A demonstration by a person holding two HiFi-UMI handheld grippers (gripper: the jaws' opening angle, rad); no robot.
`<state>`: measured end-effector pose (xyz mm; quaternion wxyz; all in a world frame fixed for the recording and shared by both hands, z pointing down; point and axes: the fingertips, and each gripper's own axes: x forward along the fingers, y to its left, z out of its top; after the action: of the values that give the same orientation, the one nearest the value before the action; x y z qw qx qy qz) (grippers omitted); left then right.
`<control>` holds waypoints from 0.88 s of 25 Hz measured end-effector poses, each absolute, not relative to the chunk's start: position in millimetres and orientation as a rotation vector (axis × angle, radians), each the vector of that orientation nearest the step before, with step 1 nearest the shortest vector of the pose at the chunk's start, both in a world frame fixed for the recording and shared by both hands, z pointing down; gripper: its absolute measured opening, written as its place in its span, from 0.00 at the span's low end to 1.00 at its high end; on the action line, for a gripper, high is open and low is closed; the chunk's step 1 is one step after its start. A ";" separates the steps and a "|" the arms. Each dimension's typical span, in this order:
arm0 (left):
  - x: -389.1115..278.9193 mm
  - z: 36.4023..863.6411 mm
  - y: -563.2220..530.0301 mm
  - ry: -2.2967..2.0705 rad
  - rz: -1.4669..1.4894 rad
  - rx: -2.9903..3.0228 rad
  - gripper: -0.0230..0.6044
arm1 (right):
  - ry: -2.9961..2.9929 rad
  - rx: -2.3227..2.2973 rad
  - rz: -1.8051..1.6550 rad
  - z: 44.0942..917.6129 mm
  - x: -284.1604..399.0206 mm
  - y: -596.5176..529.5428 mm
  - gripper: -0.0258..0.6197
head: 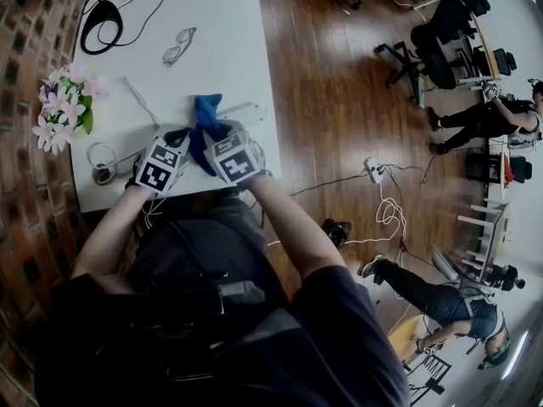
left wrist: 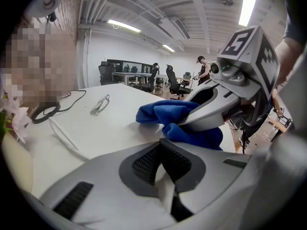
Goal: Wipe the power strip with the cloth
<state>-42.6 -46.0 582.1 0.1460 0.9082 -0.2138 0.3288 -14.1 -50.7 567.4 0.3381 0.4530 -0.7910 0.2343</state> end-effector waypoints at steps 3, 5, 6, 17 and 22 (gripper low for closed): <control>-41.9 581.1 -47.0 -0.622 0.957 2.611 0.05 | -2.090 1.168 0.614 565.8 -21.3 -48.2 0.14; -41.1 581.3 -45.1 -0.623 0.962 2.609 0.05 | -2.103 1.156 0.619 566.0 -24.1 -44.7 0.14; -41.2 581.7 -44.7 -0.624 0.964 2.610 0.05 | -2.107 1.145 0.621 566.5 -25.8 -43.7 0.14; -42.5 581.5 -46.2 -0.638 0.960 2.610 0.05 | -2.233 1.028 0.895 567.1 -34.3 -41.2 0.13; -43.0 582.2 -47.1 -0.648 0.978 2.611 0.05 | -2.290 0.929 1.051 565.0 -39.1 -39.6 0.13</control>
<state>-43.0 -47.1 582.2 0.1393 0.9032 -0.2242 0.3383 -39.1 -39.6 565.0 0.2263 0.3371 -0.8306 0.3811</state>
